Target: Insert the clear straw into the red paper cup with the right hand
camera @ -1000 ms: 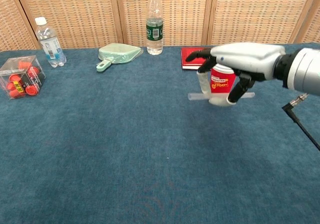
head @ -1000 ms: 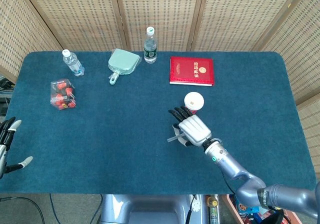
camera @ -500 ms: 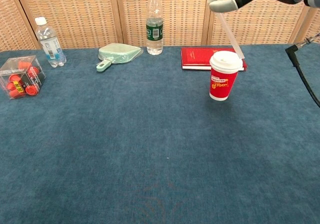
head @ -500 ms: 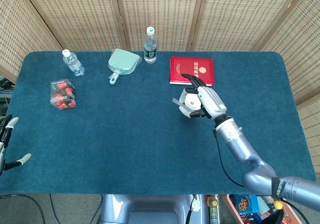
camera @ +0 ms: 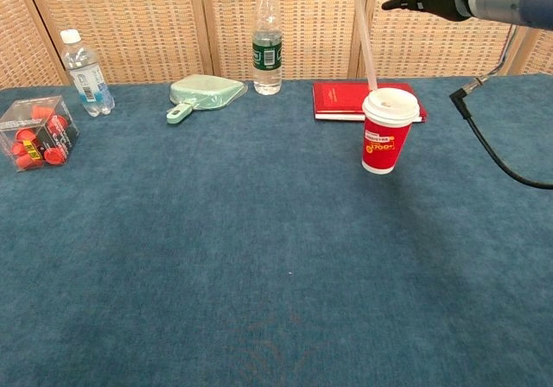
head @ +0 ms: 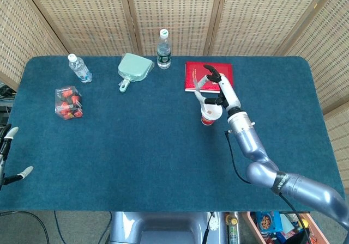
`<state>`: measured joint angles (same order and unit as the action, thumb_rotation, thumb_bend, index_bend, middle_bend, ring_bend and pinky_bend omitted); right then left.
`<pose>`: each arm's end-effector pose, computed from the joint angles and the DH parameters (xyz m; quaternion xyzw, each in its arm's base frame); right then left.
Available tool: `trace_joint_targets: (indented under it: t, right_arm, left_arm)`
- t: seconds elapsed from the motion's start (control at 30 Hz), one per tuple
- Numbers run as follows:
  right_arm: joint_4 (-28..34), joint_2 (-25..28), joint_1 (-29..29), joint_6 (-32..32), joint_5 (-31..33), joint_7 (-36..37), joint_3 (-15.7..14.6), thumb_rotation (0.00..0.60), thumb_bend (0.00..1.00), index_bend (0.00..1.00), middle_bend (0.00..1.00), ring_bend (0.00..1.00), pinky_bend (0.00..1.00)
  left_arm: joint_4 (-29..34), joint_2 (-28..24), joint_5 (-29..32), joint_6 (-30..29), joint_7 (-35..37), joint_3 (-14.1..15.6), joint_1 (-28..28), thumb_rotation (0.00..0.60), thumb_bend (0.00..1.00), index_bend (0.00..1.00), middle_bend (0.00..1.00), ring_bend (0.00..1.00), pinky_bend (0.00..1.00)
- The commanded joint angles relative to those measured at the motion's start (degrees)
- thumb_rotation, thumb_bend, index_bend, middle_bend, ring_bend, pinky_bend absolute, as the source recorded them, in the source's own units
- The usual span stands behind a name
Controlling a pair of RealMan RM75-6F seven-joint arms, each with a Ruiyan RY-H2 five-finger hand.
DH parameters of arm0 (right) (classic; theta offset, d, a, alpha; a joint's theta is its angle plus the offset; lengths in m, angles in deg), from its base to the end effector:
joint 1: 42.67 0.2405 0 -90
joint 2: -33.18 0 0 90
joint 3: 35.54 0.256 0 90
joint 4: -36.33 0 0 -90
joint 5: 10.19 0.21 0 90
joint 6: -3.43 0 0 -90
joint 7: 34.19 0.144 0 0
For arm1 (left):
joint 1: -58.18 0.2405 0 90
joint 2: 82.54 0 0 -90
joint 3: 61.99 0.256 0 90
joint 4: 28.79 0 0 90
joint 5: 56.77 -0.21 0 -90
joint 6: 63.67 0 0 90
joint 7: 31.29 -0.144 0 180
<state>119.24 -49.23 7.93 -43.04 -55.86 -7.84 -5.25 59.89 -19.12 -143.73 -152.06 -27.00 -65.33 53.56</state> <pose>-0.0831 -0.4394 0.0714 0.4127 -0.6534 0.5933 0.2253 -0.3183 0.1822 0.1773 -0.5842 -0.3643 -0.4121 0.5968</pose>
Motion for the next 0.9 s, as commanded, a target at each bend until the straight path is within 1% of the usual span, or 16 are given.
trace_joint_targets:
  t: [0.03, 0.23, 0.5, 0.63, 0.9]
  right_arm:
    - [-2.28, -2.14, 0.93, -1.63, -1.75, -0.24, 0.38, 0.6, 0.52, 0.65, 0.13, 0.0, 0.0]
    - [-4.92, -4.21, 0.84, -1.88, -4.86, 1.83, 0.48, 0.6, 0.52, 0.65, 0.14, 0.0, 0.0]
    - [-6.36, -3.96, -0.83, -0.89, -8.86, 5.1, -0.29, 0.6, 0.52, 0.65, 0.14, 0.0, 0.0]
    - [-6.4, -3.39, -2.23, -0.49, -11.2, 6.86, -1.29, 0.6, 0.52, 0.65, 0.14, 0.0, 0.0]
    - [-7.32, -2.98, -3.47, -0.36, -13.4, 8.98, -1.81, 0.6, 0.52, 0.65, 0.14, 0.0, 0.0]
  left_arm:
    - [0.11, -0.08, 0.03, -0.02, 0.02, -0.01, 0.04, 0.6, 0.15, 0.0, 0.0, 0.0, 0.0]
    - [0.36, -0.14, 0.38, 0.31, -0.15, -0.09, -0.01, 0.6, 0.15, 0.0, 0.0, 0.0, 0.0]
    - [0.58, 0.05, 0.96, 1.37, -0.95, -0.14, -0.4, 0.6, 0.15, 0.0, 0.0, 0.0, 0.0]
    - [0.62, 0.18, 1.11, 1.65, -1.32, -0.16, -0.51, 0.6, 0.15, 0.0, 0.0, 0.0, 0.0]
    - [1.09, 0.24, 0.66, 1.46, -1.91, -0.03, -0.54, 0.6, 0.15, 0.0, 0.0, 0.0, 0.0]
